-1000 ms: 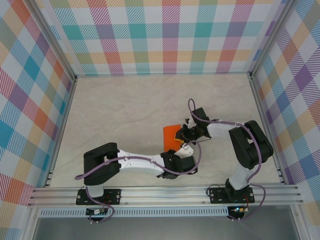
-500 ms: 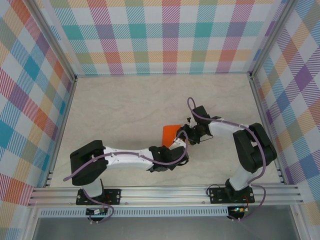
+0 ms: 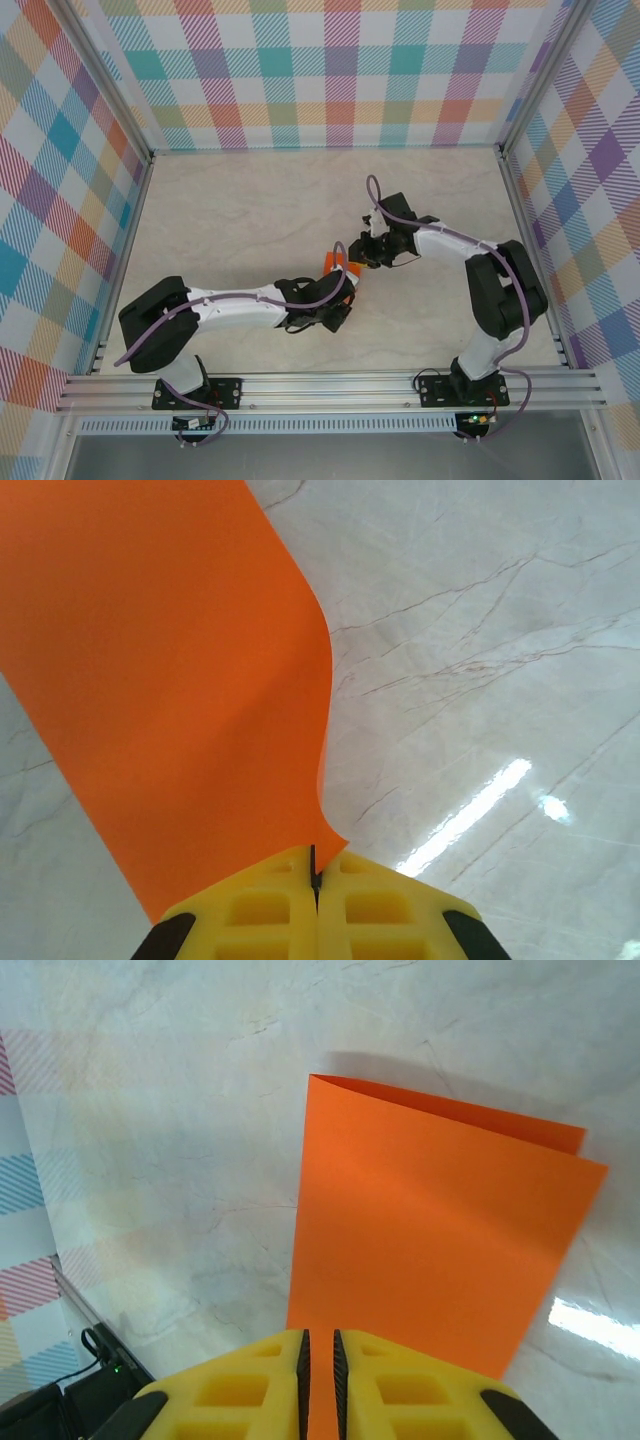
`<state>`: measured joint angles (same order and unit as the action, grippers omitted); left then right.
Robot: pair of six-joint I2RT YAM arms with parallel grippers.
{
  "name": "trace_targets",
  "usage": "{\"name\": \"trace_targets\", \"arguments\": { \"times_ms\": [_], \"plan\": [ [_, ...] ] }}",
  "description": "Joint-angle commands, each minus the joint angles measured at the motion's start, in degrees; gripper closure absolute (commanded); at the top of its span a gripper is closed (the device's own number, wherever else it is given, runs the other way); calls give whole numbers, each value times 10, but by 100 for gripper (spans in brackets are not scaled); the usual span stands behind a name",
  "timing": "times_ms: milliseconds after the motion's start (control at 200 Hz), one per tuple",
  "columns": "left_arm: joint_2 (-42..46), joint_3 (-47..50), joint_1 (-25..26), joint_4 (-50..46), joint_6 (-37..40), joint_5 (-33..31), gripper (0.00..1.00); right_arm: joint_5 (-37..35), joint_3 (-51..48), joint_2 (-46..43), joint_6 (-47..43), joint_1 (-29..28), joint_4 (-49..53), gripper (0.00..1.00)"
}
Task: Fold a paper plane with a square sheet of paper (pick it up from the middle)
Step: Third fold the triangle at the center of the table.
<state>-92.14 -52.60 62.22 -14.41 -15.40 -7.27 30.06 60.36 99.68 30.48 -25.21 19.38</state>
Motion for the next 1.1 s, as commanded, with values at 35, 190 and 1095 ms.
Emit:
{"name": "trace_targets", "arguments": {
  "times_ms": [35, 190, 1095],
  "plan": [
    [20, 2, -16, 14, -3, 75, 100, 37, 32, 50, -40, -1, 23, 85],
    [24, 6, -31, 20, -12, 87, 100, 16, 49, 79, -62, -2, 42, 85],
    [-19, 28, -130, 53, -19, 154, 100, -54, 83, 161, -120, -19, 95, 87]
  ]
}}
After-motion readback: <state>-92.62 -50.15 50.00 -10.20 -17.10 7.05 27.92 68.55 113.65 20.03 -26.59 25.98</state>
